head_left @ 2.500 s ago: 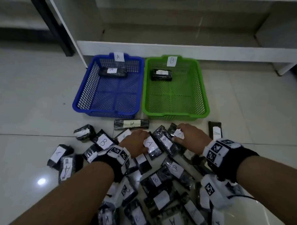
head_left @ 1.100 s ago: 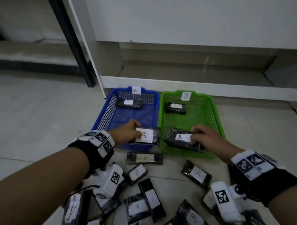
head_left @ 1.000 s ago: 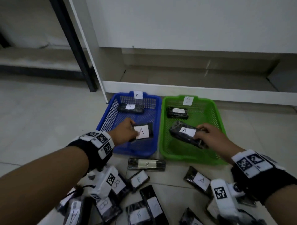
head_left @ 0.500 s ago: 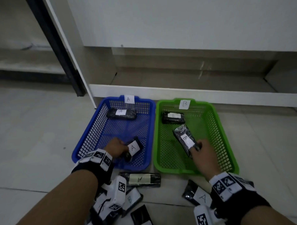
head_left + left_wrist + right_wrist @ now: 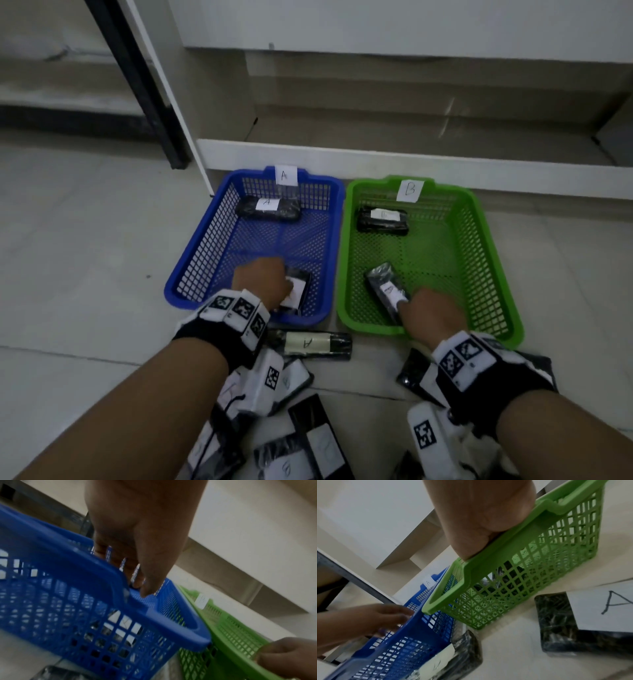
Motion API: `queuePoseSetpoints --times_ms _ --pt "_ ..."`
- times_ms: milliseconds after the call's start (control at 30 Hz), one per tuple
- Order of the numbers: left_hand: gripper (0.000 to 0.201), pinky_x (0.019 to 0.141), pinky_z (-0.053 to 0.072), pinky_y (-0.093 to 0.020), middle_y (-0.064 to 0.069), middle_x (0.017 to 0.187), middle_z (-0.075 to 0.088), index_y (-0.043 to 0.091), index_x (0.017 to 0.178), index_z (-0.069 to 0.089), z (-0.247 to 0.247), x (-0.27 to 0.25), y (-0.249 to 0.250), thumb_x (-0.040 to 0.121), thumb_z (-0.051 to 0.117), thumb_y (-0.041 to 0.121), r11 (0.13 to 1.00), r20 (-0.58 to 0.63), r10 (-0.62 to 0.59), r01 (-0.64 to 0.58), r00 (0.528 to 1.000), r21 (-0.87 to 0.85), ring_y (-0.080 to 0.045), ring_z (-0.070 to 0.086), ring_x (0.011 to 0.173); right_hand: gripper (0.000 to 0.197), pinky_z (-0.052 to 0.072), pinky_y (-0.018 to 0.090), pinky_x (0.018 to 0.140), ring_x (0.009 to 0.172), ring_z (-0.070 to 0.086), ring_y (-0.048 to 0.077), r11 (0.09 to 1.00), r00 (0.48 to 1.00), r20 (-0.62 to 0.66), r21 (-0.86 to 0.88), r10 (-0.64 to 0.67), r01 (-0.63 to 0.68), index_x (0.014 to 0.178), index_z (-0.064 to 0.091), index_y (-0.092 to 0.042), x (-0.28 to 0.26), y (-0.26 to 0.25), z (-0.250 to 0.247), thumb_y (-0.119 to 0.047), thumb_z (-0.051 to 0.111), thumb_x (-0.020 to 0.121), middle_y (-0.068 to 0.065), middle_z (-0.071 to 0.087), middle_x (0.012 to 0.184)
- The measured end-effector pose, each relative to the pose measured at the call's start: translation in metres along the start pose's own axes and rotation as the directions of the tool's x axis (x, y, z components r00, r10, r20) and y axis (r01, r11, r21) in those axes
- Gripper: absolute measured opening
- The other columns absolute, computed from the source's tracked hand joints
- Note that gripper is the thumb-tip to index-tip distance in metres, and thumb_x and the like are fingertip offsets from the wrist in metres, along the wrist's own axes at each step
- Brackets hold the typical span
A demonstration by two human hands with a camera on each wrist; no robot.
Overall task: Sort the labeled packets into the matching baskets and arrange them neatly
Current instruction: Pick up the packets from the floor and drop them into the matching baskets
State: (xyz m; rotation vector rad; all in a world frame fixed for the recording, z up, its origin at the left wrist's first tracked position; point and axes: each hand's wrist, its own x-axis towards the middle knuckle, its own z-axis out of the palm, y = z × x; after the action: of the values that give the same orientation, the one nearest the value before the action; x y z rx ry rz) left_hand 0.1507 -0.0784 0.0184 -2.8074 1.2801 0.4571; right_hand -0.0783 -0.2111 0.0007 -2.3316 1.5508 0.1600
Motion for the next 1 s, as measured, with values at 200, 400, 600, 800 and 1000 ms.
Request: queuePoseSetpoints --times_ms 200,400,600,800,1000 --pt "0.025 0.073 0.050 -0.027 0.006 0.088 0.062 0.020 0.116 0.058 -0.020 -0.063 -0.016 0.091 0.055 0.018 0.800 -0.374 0.307 -0.451 0.875 -0.396 -0.012 0.060 0.082 0.031 0.040 0.041 0.089 0.102 0.054 0.034 0.983 0.919 -0.348 -0.066 -0.186 0.174 0.099 0.064 -0.007 -0.017 -0.017 -0.021 -0.033 0.048 0.090 0.016 0.064 0.105" --pt "0.018 0.065 0.047 -0.025 0.012 0.081 0.058 0.025 0.107 0.060 0.020 -0.116 -0.064 0.089 0.055 0.027 0.877 -0.214 0.385 -0.428 0.898 -0.218 -0.007 0.055 0.072 0.019 0.040 0.037 0.079 0.090 0.049 0.025 0.745 0.631 -0.475 -0.084 -0.614 0.661 0.094 0.061 -0.011 -0.073 -0.037 -0.007 -0.020 0.050 0.081 0.007 0.059 0.092" --pt "0.051 0.089 0.037 -0.034 0.004 0.111 0.060 0.026 0.122 0.050 0.071 -0.124 -0.071 0.083 0.053 0.058 0.928 -0.049 0.370 -0.372 0.928 -0.026 -0.020 0.054 0.107 0.044 0.045 0.039 0.087 0.104 0.053 0.030 0.826 0.826 0.018 0.018 -0.563 0.563 0.114 0.057 -0.011 -0.129 -0.024 0.062 -0.039 0.043 0.083 0.008 0.057 0.109" --pt "0.076 0.095 0.029 -0.043 -0.005 0.110 0.060 0.020 0.124 0.040 0.086 -0.112 -0.040 0.071 0.051 0.073 0.958 0.024 0.276 -0.277 0.961 0.072 -0.026 0.052 0.105 0.080 0.038 0.040 0.093 0.115 0.047 0.031 0.875 0.883 0.266 -0.196 -0.387 0.443 0.135 0.040 -0.013 -0.164 -0.012 0.095 -0.070 0.035 0.079 0.009 0.049 0.125" --pt "0.052 0.094 0.028 -0.040 -0.001 0.109 0.060 0.021 0.116 0.043 0.086 -0.119 -0.033 0.077 0.054 0.055 0.933 -0.052 0.357 -0.359 0.932 -0.032 -0.023 0.054 0.103 0.054 0.033 0.036 0.094 0.118 0.043 0.026 0.894 0.854 0.339 -0.074 -0.394 0.442 0.121 0.050 -0.017 -0.162 -0.024 0.094 -0.050 0.055 0.079 0.005 0.050 0.120"
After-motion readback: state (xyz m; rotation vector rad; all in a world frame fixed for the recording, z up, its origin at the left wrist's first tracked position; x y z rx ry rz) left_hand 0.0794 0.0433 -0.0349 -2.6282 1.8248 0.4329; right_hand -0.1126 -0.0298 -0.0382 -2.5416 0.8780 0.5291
